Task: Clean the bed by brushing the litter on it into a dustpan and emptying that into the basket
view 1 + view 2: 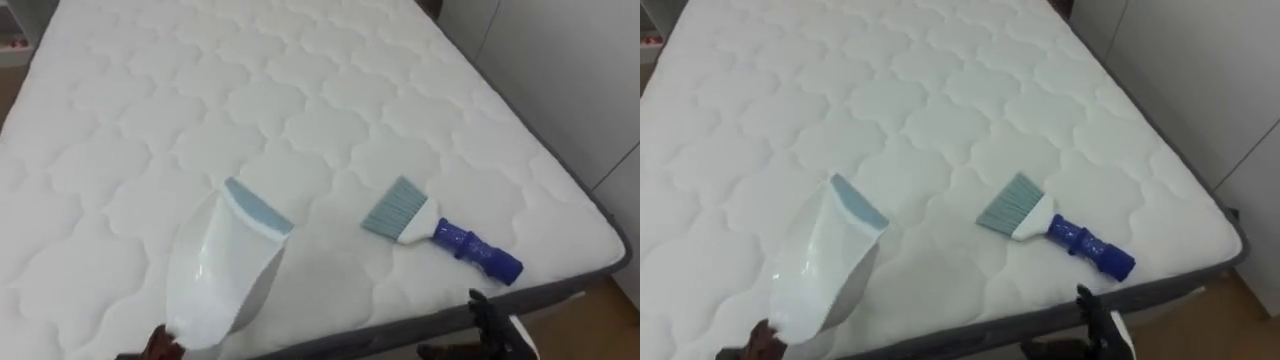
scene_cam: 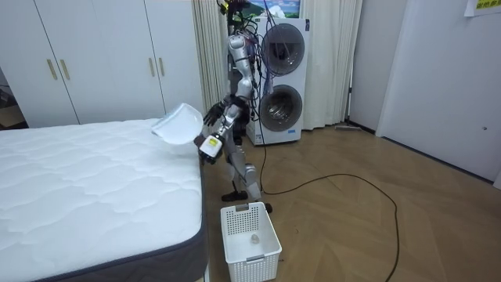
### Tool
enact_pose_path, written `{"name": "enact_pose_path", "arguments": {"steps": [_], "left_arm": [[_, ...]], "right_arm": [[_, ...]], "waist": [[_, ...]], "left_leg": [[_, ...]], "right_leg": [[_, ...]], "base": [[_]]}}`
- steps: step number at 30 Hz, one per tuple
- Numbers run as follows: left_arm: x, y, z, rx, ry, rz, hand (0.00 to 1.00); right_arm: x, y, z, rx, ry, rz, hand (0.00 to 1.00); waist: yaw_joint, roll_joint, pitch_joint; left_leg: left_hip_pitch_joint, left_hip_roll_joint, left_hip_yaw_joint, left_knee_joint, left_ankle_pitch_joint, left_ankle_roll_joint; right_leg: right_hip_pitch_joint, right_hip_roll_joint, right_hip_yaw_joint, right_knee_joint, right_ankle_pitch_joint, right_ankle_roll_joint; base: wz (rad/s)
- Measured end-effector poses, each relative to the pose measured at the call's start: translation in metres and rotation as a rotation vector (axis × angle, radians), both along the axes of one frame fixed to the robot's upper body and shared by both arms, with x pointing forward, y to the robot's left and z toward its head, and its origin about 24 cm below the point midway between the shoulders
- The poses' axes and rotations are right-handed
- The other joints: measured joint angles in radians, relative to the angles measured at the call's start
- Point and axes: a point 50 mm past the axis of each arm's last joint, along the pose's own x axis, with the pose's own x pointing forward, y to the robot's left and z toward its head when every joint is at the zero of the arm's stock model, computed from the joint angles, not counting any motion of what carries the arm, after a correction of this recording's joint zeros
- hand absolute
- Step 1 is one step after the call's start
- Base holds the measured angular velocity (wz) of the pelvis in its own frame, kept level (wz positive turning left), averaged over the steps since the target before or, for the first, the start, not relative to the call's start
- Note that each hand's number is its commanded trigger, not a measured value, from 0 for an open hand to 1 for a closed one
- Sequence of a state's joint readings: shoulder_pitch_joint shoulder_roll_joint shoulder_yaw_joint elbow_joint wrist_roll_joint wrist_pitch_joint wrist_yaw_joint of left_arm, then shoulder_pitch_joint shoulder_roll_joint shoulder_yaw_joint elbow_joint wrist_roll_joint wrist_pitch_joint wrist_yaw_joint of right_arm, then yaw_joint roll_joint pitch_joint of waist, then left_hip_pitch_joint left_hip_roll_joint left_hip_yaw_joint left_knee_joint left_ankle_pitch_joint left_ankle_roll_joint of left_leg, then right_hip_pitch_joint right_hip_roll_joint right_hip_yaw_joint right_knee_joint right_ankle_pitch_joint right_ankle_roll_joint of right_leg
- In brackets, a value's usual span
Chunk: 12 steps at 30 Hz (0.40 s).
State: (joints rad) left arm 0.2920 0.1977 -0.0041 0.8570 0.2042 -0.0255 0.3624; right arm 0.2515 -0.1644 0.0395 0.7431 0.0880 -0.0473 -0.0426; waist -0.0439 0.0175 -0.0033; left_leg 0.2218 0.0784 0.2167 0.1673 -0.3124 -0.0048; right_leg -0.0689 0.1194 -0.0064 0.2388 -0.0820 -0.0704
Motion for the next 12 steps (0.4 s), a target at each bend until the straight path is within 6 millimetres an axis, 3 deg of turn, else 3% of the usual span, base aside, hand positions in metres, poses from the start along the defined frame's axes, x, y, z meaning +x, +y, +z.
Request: {"name": "enact_pose_path", "arguments": {"steps": [8, 12], "left_arm": [[-0.048, 0.006, -0.013, -0.008, 0.205, 0.147, 0.00], [-0.057, 0.002, -0.018, -0.061, 0.289, 0.163, 0.00]], "right_arm": [[-0.053, -0.008, -0.023, 0.046, 0.229, -0.128, 0.00], [-0.060, -0.008, -0.025, 0.075, 0.258, -0.166, 0.00]], "waist": [[0.012, 0.006, 0.0033], [0.016, 0.006, 0.0038]], "left_leg": [[0.001, 0.000, 0.000, -0.017, 0.000, 0.001], [-0.004, 0.001, 0.003, -0.018, -0.001, 0.001]], "right_leg": [[0.007, 0.009, 0.004, -0.017, 0.014, 0.002], [0.001, 0.007, 0.002, -0.016, 0.015, 0.002]], "base": [[-0.01], [0.00]]}}
